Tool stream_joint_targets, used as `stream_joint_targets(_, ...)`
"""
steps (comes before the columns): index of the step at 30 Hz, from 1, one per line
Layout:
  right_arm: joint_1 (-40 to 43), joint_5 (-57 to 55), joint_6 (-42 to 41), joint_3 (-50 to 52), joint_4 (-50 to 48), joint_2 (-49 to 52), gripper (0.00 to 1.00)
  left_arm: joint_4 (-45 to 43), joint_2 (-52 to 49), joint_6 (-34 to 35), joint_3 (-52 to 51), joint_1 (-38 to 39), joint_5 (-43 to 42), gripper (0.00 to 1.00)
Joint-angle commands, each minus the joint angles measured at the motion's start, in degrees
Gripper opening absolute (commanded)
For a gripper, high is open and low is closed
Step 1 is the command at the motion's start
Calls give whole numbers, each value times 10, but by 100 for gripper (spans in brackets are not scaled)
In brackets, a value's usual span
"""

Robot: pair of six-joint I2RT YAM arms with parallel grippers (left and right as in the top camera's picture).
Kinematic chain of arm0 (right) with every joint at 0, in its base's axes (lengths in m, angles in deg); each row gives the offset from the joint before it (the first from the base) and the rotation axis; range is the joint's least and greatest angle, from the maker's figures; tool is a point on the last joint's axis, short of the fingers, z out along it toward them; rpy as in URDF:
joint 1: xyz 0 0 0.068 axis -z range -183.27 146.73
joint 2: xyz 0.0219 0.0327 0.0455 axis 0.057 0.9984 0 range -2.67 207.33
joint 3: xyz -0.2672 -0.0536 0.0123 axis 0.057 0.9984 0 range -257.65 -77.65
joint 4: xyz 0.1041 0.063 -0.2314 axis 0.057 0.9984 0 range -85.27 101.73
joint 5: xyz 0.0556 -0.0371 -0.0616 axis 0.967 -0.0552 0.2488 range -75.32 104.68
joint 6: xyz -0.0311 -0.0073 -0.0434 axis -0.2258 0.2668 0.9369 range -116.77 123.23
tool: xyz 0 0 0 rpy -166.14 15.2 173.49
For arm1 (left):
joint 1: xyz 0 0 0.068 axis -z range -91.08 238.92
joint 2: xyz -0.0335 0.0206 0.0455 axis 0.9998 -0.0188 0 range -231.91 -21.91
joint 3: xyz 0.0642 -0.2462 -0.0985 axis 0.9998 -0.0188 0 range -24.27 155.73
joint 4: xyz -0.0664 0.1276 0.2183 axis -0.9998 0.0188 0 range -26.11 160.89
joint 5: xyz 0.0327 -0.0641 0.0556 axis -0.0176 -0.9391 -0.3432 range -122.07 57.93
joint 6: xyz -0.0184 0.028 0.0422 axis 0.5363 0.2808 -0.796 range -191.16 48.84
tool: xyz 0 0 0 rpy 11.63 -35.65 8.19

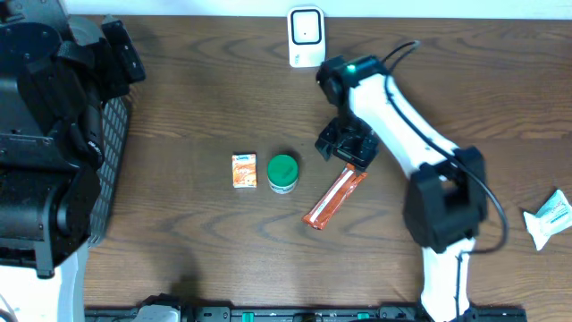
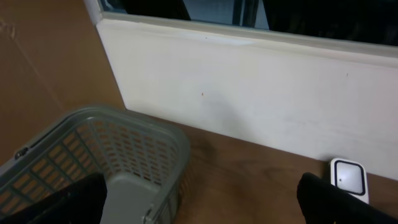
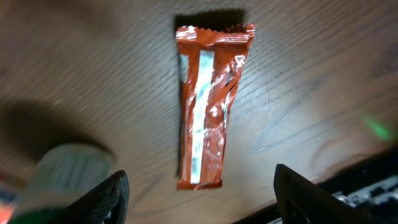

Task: Scan the item barcode
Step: 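Lift the Top bar upright with the right gripper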

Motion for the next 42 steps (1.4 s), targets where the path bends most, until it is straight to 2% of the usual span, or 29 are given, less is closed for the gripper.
stream_joint_targets(1, -13, -11, -17, -26, 13, 40, 70, 3, 4, 5, -3, -2, 2, 98)
stream_joint_targets(10, -14, -26, -20, -26, 11, 80, 65, 4, 4, 5, -3, -2, 2, 98)
stream_joint_targets(19, -20, -26, -23, -26, 8, 145, 64, 4, 4, 5, -3, -2, 2, 98)
stream_joint_targets(35, -43, -48, -50, 1, 16, 155, 64, 6, 3, 5, -3, -2, 2, 98)
stream_joint_targets(42, -53, -55, -53, 19, 25, 206, 62, 6, 3, 5, -3, -2, 2, 98)
